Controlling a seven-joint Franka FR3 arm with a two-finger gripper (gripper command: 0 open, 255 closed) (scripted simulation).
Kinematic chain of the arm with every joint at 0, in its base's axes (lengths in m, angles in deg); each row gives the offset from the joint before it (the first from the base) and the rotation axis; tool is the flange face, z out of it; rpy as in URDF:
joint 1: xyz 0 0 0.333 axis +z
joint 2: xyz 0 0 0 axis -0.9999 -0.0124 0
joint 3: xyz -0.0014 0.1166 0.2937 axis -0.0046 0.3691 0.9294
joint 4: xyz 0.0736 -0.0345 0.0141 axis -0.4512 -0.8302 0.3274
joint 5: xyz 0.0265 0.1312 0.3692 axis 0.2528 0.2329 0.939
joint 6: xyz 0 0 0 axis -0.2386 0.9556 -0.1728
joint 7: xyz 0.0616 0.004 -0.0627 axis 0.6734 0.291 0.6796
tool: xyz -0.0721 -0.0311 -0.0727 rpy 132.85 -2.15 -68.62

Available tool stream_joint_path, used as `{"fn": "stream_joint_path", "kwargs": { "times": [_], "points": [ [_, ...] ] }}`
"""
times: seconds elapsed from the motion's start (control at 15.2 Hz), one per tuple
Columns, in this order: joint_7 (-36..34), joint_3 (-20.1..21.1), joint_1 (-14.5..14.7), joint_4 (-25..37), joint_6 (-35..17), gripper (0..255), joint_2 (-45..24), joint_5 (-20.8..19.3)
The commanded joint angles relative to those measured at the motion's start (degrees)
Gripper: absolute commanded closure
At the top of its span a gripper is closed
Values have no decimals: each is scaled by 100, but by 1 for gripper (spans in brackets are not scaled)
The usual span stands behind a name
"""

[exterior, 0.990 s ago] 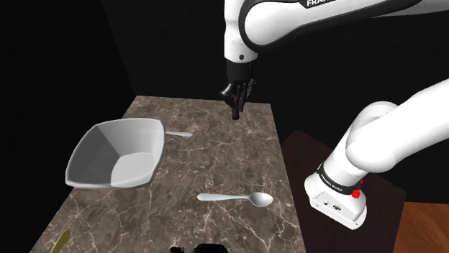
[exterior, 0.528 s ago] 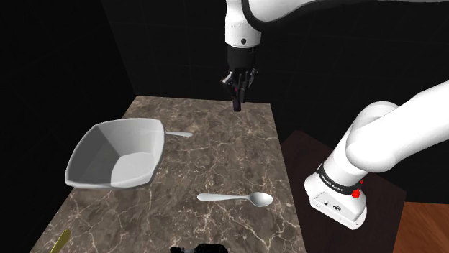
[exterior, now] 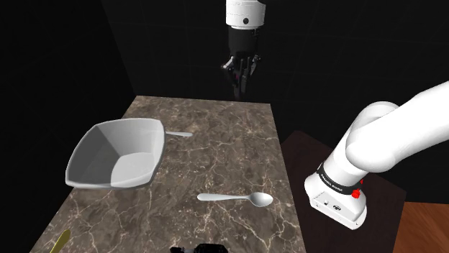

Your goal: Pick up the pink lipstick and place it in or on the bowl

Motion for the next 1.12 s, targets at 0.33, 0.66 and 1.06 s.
{"fn": "stream_joint_path", "kwargs": {
  "times": [0.33, 0.66, 1.06],
  "points": [
    [-162, 61, 6, 571, 395, 255, -162, -13],
    [-855, 609, 109, 1289, 255, 255, -942, 8],
    [-1770, 1239, 262, 2380, 178, 255, -2076, -272]
  ]
}}
